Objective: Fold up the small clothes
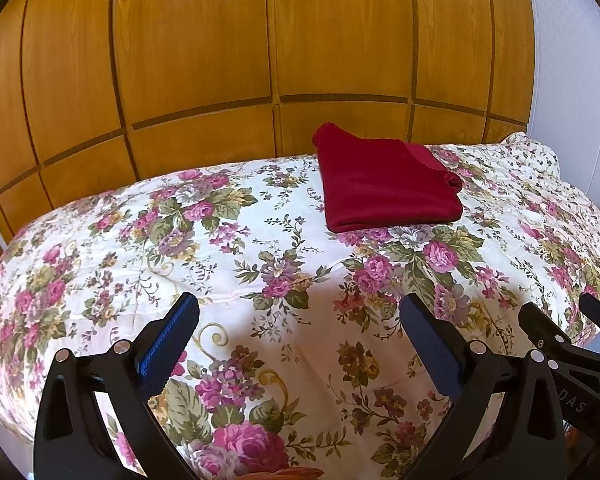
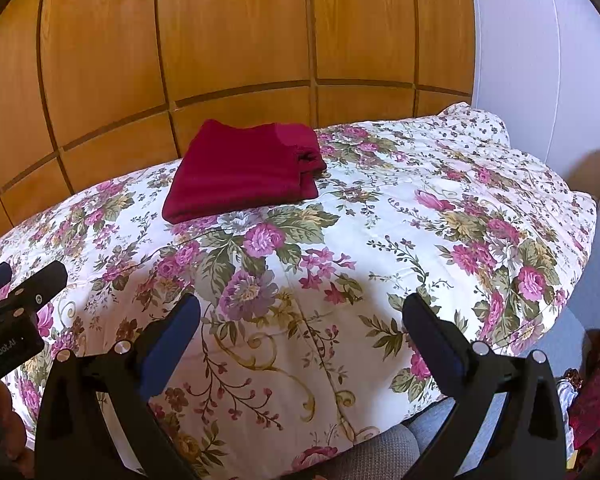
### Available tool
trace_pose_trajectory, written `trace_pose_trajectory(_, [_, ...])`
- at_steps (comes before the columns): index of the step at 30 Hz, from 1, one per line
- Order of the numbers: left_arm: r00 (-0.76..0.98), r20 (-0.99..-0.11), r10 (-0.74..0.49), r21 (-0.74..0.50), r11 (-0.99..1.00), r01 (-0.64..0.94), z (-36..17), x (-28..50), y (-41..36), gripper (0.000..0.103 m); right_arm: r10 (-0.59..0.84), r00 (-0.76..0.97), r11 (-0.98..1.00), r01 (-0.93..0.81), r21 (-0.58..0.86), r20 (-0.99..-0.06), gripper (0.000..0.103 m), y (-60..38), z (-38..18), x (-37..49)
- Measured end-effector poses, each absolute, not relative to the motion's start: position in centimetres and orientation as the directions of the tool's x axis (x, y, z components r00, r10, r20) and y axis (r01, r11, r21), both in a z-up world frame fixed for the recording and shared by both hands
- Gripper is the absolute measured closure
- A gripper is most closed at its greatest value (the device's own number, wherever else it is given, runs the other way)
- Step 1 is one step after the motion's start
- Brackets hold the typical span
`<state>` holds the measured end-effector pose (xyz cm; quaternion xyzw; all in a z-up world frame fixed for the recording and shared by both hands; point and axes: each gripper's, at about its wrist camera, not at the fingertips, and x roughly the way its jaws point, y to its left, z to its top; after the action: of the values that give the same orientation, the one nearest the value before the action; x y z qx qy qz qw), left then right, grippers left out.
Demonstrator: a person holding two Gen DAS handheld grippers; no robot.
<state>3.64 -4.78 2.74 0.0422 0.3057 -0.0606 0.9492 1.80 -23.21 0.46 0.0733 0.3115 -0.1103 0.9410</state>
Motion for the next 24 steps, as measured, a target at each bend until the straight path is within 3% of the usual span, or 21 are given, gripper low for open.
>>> trace_pose_trajectory(24, [0.802, -0.586, -0.112, 0.032, 0.986, 0.161, 2.87, 3.38, -4.86, 0.003, -0.161, 0.781, 0.966, 0.251, 0.068, -0.604, 0.002, -23.12, 0.49, 1.86])
